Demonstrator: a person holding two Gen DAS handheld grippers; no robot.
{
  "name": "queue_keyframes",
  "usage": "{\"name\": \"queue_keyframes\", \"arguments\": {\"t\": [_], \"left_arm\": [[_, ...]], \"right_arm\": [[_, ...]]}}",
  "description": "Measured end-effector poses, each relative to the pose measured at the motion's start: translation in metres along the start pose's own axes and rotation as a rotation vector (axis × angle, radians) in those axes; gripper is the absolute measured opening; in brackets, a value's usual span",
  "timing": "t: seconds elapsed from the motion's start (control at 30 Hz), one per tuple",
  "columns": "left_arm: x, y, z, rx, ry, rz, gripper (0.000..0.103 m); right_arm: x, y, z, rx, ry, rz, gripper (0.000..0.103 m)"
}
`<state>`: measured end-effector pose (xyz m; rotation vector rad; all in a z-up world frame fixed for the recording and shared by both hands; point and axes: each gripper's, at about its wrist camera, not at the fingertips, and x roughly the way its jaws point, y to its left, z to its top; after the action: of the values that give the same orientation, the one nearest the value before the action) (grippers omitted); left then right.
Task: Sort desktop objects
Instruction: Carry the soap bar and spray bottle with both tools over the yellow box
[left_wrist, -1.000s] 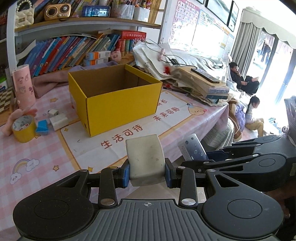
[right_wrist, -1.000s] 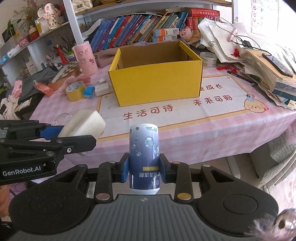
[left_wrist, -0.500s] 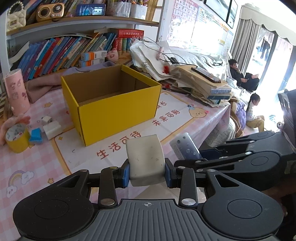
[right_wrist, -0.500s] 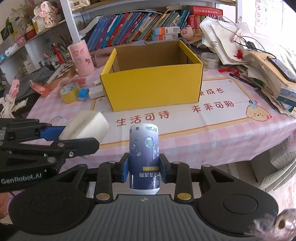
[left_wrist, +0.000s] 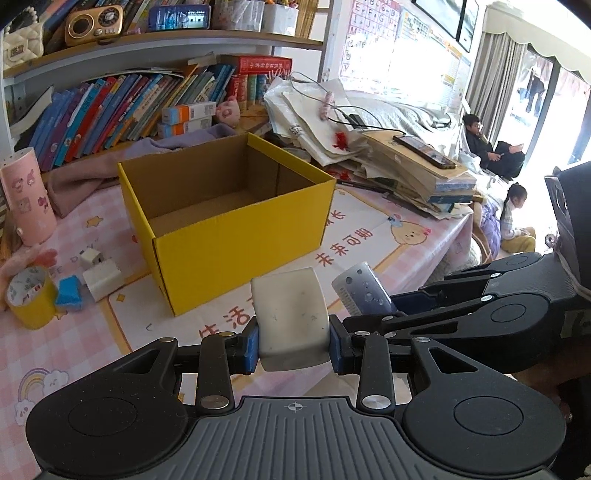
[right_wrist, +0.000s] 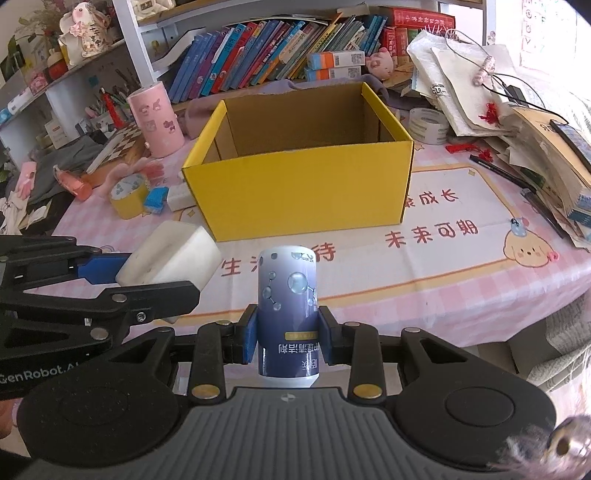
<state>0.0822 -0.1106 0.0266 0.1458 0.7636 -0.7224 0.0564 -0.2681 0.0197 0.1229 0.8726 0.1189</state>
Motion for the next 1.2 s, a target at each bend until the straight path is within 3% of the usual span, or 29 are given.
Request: {"name": "queue_keyframes", "arguments": {"t": [0.7,1.2], "left_arm": [[0.034,0.006,0.034,-0.056,0.01,0.083,0.034],[0.043,-0.008,0.045,-0.039,0.019,0.188,0.034]], "right_arm": [[0.038,-0.027,0.048,-0.071,0.021,0.093,0.03],[0.054,-0.042,0.063,-0.147,0.056,0.165,0.03]]}}
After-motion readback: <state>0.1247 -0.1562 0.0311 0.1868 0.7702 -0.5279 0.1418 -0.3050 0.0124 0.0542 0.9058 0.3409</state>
